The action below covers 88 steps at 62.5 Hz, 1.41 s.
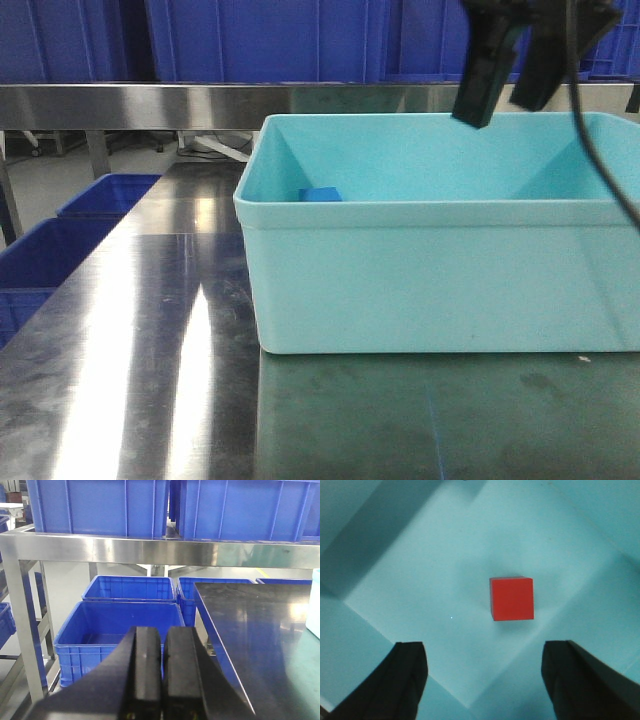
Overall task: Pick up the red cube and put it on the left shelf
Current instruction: 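Lower the right gripper and close it on the red cube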
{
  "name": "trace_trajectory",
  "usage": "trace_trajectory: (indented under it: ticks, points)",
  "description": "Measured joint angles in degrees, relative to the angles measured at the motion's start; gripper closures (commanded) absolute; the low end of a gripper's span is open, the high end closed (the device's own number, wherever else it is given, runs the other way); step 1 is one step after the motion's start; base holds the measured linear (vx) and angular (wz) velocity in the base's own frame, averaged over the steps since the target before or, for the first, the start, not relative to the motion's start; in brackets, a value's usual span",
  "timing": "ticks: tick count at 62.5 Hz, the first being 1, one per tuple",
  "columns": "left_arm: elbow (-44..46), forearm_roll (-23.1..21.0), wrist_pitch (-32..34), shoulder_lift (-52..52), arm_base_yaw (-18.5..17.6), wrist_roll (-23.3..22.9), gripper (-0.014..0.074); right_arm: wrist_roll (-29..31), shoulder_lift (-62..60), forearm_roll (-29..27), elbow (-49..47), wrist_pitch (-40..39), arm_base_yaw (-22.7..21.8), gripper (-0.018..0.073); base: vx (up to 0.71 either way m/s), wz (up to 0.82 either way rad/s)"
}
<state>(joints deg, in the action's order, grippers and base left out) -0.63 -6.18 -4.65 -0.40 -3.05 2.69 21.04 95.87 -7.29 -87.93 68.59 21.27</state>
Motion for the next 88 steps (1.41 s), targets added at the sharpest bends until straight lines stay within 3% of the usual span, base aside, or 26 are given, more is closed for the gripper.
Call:
trace_trajectory:
  ticks: [19, 78, 88]
  points:
    - [0.0, 0.0, 0.0, 0.0, 0.0, 0.0, 0.0495, 3.8, 6.8, -0.2, 0.0, -1.7, 0.0, -0.0029, 0.0, 0.0]
    - [0.0, 0.0, 0.0, 0.0, 0.0, 0.0, 0.0495, 4.0, 16.9, 1.7, 0.0, -8.2, -1.6, -0.002, 0.0, 0.0]
    - [0.0, 0.0, 0.0, 0.0, 0.0, 0.0, 0.0495, 4.1, 16.9, 1.9, 0.0, -7.5, -1.6, 0.0106, 0.0, 0.0]
